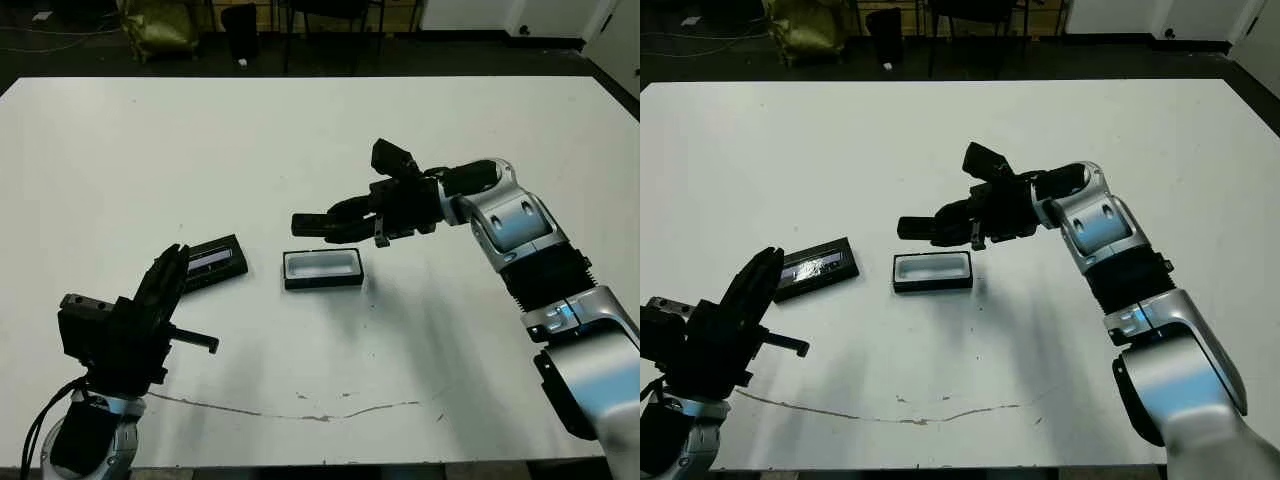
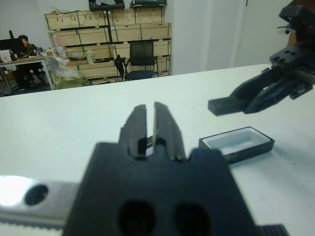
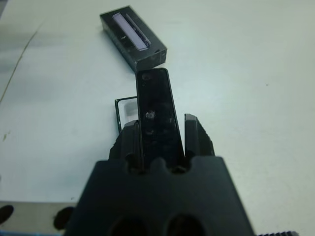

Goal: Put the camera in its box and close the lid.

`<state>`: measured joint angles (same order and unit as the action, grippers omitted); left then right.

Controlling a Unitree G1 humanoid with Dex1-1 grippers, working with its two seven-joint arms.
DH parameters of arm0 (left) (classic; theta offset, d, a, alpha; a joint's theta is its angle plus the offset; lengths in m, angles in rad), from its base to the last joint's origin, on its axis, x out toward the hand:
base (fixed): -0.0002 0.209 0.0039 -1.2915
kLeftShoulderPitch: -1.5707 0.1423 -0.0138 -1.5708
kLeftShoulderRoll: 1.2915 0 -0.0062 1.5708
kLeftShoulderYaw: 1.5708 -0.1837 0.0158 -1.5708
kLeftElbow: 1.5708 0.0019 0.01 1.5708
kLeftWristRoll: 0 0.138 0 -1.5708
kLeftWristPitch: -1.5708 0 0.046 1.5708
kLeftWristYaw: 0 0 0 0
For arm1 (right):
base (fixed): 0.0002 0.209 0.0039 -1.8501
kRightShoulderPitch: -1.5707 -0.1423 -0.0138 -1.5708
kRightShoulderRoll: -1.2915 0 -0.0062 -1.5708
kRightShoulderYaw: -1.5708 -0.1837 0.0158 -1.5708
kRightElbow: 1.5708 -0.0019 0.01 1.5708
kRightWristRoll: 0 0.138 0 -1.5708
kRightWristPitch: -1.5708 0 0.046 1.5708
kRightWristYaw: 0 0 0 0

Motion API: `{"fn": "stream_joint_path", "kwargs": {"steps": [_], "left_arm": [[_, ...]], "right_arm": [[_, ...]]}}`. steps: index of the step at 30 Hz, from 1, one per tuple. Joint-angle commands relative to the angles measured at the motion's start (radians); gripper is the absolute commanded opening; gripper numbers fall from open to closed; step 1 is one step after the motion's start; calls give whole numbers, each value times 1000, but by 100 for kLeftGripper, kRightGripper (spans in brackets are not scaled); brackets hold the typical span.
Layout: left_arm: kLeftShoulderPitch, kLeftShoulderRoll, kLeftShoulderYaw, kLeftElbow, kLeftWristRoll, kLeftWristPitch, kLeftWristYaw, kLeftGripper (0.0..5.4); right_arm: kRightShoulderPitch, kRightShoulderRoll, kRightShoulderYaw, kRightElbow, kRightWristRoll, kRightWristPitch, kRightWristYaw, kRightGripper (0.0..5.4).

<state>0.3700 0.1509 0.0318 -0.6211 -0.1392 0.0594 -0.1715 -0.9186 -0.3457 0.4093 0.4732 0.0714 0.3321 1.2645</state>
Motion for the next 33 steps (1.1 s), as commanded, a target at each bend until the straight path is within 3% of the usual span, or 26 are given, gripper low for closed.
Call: {"fn": "stream_joint_path", "kwargs": {"steps": [1, 9, 14, 25, 33], "left_arm": [[8, 4, 0, 10, 10, 15, 4, 0], [7, 4, -5, 19, 10, 2, 1, 0], [5, 2, -6, 29, 0, -13, -6, 0], [7, 2, -7, 14, 6, 1, -2, 0], [4, 2, -6, 14, 0, 3, -5, 0]], "right_arm": [[-32, -6, 23, 14, -30, -1, 36, 63], [-74, -5, 32, 44, -63, -27, 91, 63], [-91, 4, 42, 56, -87, 0, 89, 63], [-73, 34, 53, 60, -129, -53, 62, 63], [-61, 48, 64, 57, -152, -30, 59, 63]]}}
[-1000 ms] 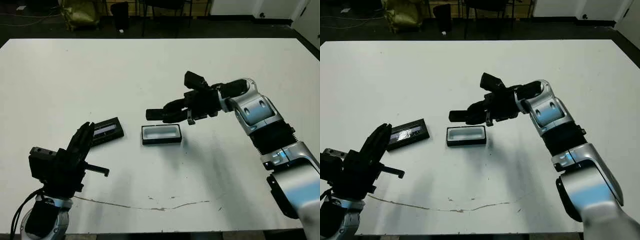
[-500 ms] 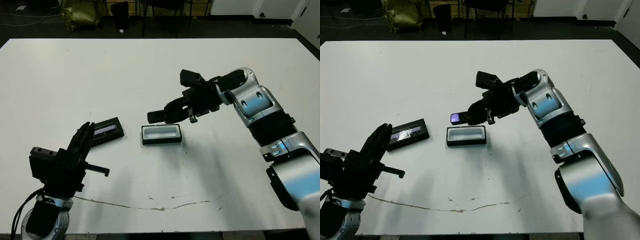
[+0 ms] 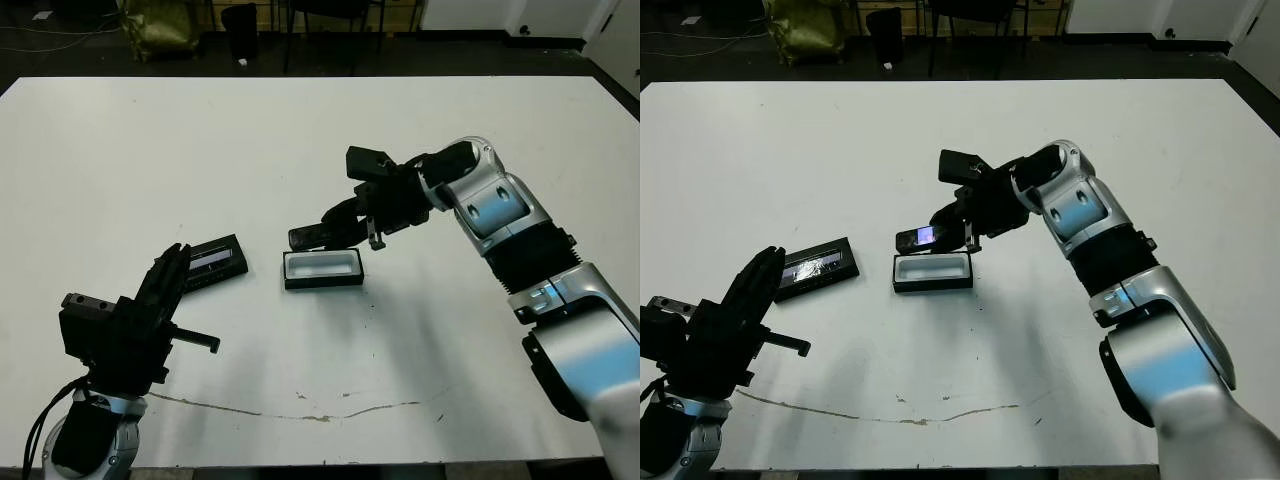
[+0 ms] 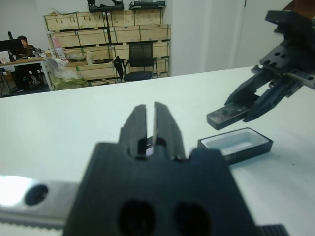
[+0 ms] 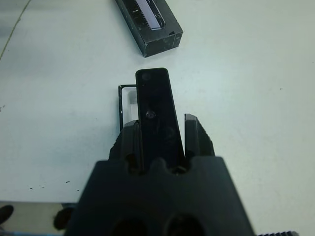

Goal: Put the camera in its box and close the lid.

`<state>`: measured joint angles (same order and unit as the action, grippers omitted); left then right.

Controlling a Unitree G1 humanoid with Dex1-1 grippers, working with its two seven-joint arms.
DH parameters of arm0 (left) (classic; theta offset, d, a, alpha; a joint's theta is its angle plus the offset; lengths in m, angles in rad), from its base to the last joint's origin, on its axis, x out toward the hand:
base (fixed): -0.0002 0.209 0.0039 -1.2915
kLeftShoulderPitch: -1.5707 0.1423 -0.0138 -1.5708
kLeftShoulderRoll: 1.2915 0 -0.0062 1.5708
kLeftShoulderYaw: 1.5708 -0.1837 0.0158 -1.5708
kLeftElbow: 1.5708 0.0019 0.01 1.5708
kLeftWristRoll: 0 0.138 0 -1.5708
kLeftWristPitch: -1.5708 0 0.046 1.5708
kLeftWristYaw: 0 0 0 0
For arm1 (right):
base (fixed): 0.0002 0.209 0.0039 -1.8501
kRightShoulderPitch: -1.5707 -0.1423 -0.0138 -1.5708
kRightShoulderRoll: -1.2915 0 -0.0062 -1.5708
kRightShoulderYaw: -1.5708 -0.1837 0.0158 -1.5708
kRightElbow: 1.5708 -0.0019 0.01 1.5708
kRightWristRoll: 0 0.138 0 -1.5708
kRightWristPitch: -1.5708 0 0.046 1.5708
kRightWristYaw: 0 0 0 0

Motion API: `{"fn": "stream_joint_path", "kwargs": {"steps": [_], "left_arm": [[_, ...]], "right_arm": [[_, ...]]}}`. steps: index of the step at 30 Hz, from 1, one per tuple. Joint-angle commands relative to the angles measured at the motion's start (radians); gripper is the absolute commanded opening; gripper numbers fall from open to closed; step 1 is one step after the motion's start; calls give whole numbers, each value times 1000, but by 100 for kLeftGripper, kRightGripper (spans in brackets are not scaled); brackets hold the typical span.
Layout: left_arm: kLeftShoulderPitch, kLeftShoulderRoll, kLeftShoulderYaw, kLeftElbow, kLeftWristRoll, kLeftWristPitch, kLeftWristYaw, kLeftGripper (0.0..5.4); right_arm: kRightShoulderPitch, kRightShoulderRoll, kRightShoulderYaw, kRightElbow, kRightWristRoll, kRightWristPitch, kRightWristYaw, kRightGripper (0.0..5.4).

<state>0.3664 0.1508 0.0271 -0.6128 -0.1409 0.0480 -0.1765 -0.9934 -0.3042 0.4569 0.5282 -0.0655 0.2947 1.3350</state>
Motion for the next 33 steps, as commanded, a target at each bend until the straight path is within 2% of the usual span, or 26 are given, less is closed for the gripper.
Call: {"fn": "stream_joint_path", "kwargs": {"steps": [1, 10, 16, 25, 30, 33], "left_arm": [[8, 2, -2, 6, 0, 16, 0, 0], [12, 3, 1, 13, -1, 5, -3, 0], [15, 4, 1, 7, 4, 13, 2, 0], [17, -2, -2, 7, 4, 8, 4, 0], [21, -3, -2, 4, 7, 9, 6, 0], [22, -4, -2, 3, 8, 12, 7, 0]], "right_arm": [[14, 10, 20, 4, -18, 13, -9, 63], [31, 19, 44, 10, -33, -8, -4, 62], [31, 25, 46, 22, -33, 28, 4, 62], [41, 21, 64, 35, -43, -1, 15, 62], [36, 19, 74, 26, -56, 39, 12, 62], [35, 22, 79, 26, -62, 28, 14, 62]]}}
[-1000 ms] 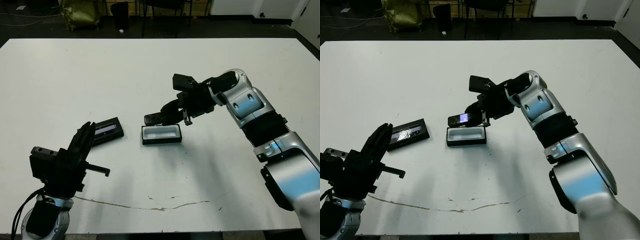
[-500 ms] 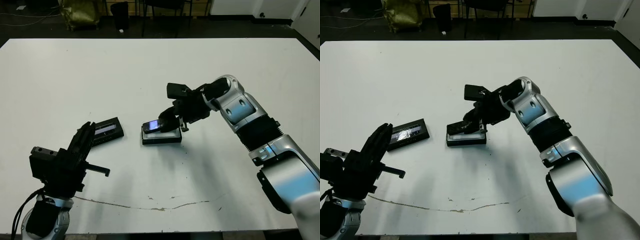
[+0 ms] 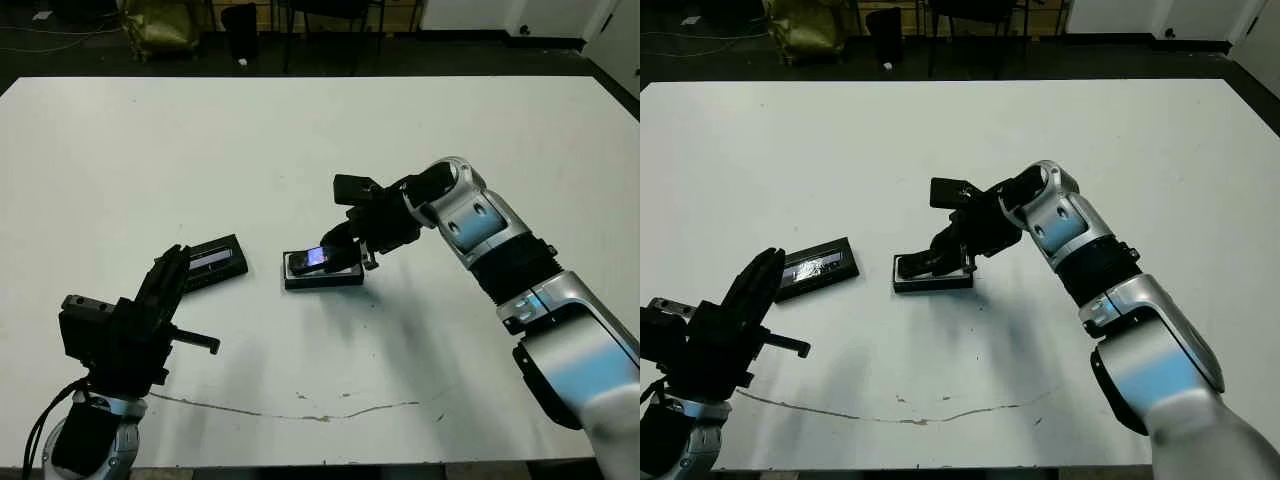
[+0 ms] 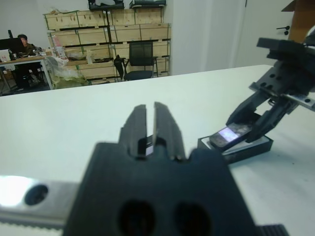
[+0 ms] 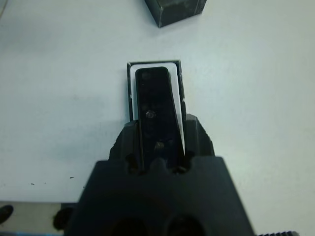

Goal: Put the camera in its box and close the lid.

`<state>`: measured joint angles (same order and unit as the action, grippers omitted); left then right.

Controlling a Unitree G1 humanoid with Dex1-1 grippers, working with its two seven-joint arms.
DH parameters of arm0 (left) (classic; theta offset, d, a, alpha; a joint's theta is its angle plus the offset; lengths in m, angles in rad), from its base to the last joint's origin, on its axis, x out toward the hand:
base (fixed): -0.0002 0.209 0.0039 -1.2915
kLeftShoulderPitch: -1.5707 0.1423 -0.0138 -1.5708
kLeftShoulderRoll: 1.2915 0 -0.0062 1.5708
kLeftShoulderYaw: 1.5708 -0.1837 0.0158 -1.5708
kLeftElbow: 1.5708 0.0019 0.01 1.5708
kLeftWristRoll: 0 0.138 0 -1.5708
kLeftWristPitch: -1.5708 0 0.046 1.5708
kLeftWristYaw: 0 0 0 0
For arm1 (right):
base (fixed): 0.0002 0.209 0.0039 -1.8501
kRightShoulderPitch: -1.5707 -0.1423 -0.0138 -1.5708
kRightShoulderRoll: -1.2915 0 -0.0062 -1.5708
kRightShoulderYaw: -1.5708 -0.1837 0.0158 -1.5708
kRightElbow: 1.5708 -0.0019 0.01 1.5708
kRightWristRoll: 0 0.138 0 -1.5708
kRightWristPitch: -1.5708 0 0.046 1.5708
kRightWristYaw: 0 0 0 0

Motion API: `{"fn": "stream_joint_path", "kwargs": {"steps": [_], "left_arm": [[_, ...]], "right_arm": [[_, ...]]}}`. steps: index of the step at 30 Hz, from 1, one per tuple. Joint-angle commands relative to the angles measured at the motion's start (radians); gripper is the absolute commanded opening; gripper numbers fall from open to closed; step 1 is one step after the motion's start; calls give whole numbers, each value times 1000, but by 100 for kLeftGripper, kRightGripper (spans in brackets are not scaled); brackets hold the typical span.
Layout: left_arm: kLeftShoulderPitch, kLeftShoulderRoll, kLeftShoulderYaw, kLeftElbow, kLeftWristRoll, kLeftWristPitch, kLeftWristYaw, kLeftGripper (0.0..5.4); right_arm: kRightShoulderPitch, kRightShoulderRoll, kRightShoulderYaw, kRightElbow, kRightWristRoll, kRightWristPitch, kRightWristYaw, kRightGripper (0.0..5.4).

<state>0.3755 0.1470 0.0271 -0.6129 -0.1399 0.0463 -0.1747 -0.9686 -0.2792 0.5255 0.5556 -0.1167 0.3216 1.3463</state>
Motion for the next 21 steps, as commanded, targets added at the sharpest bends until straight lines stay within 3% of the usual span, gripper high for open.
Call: {"fn": "stream_joint_path", "kwargs": {"steps": [1, 10, 17, 21], "left_arm": [[12, 1, -1, 5, 6, 10, 3, 0], [16, 0, -3, 9, 7, 3, 3, 0], [27, -1, -8, 3, 3, 9, 6, 0], [28, -2, -10, 8, 3, 0, 5, 0]], "right_arm": [[11, -1, 9, 2, -9, -3, 5, 62], [19, 8, 20, -23, -21, 17, 1, 62], [40, 17, 31, -32, -27, -33, -18, 62], [47, 23, 40, -40, -33, -13, -24, 62]]}}
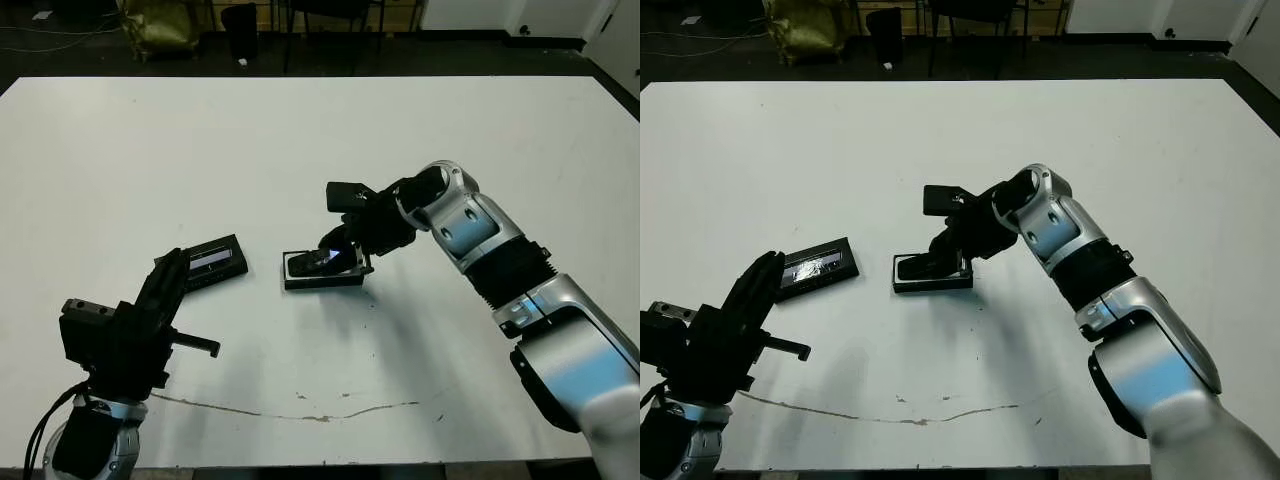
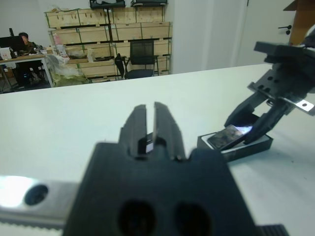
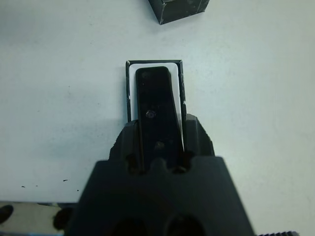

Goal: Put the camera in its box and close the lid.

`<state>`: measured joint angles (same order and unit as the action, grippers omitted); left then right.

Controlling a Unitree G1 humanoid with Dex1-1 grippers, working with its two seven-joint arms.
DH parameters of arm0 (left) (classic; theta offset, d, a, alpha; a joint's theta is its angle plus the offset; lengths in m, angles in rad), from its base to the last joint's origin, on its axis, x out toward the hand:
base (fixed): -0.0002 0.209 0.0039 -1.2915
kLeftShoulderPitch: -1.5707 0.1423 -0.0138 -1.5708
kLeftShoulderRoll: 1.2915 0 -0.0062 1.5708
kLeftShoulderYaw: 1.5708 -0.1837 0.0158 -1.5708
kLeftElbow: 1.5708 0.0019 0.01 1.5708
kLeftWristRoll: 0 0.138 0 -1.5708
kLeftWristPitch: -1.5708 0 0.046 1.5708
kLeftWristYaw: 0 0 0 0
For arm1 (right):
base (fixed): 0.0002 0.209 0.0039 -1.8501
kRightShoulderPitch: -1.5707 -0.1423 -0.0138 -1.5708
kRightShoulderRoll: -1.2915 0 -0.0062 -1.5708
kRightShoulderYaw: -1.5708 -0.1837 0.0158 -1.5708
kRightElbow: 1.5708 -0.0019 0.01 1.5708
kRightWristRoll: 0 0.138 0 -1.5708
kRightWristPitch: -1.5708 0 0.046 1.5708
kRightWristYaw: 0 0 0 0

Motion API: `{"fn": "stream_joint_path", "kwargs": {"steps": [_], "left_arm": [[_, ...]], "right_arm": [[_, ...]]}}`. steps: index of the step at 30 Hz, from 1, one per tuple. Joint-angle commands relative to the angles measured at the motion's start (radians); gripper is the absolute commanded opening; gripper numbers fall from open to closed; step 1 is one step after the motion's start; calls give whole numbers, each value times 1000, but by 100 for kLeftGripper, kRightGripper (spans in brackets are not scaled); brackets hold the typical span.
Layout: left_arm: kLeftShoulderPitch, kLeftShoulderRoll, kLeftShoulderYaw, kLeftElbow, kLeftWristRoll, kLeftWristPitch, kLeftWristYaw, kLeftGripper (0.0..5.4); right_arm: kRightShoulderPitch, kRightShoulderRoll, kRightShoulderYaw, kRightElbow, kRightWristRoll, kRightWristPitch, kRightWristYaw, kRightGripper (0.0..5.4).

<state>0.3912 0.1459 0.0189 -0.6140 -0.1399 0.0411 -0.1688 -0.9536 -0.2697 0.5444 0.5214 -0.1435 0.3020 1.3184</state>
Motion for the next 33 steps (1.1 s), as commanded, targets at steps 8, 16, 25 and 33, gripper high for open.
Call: {"fn": "stream_joint_path", "kwargs": {"steps": [8, 16, 25, 33], "left_arm": [[15, -3, -8, 7, 12, 5, 8, 0], [15, 2, 1, 0, 11, 22, 11, 0], [9, 6, 3, -6, 12, 33, 14, 0], [7, 5, 4, -2, 10, 25, 7, 0]], "right_arm": [[50, 22, 35, -34, -14, 37, -3, 62], [53, 30, 31, -46, -7, 78, -20, 62], [52, 13, 36, -56, -38, 0, -61, 250], [58, 7, 34, -71, -44, 6, -69, 414]]}}
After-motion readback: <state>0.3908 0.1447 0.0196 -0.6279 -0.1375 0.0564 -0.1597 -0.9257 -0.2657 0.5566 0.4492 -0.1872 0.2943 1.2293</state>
